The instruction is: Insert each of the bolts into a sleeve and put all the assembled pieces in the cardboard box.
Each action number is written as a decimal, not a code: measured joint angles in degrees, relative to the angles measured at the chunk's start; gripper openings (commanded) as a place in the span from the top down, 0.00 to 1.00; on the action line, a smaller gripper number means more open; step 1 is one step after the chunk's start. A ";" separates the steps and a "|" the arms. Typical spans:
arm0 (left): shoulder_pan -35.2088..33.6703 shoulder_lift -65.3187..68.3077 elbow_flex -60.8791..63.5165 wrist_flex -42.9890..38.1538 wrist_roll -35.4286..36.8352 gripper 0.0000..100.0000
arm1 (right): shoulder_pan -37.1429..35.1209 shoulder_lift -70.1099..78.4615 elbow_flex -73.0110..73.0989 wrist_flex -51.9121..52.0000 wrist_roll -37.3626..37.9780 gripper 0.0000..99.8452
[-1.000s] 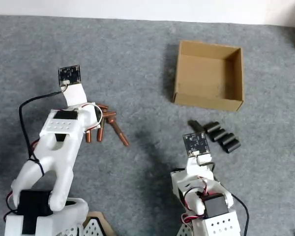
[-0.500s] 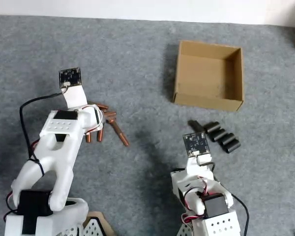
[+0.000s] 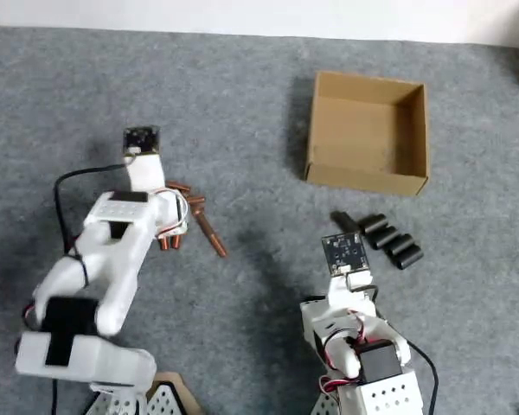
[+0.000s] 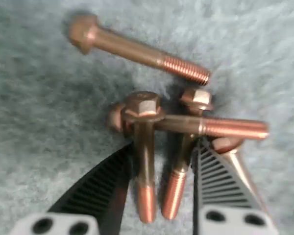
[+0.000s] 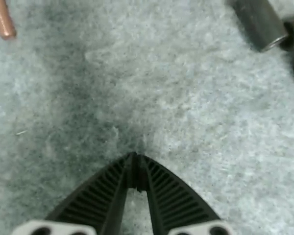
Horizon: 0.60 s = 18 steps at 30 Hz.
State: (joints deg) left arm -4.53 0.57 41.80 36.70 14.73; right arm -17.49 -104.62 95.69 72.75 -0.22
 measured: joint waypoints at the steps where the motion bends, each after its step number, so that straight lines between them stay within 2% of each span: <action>1: -0.53 1.23 -0.88 0.00 0.00 0.82 | 0.00 0.00 0.00 0.00 0.00 0.99; 8: -2.99 4.66 -5.10 0.00 0.00 0.82 | 0.00 0.00 0.00 0.00 0.00 0.99; 18: -4.22 1.58 -5.27 0.00 0.00 0.82 | 0.00 0.00 0.00 0.00 0.00 0.99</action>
State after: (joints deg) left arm -8.75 2.15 36.53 36.70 14.73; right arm -17.49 -104.62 95.69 72.75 -0.22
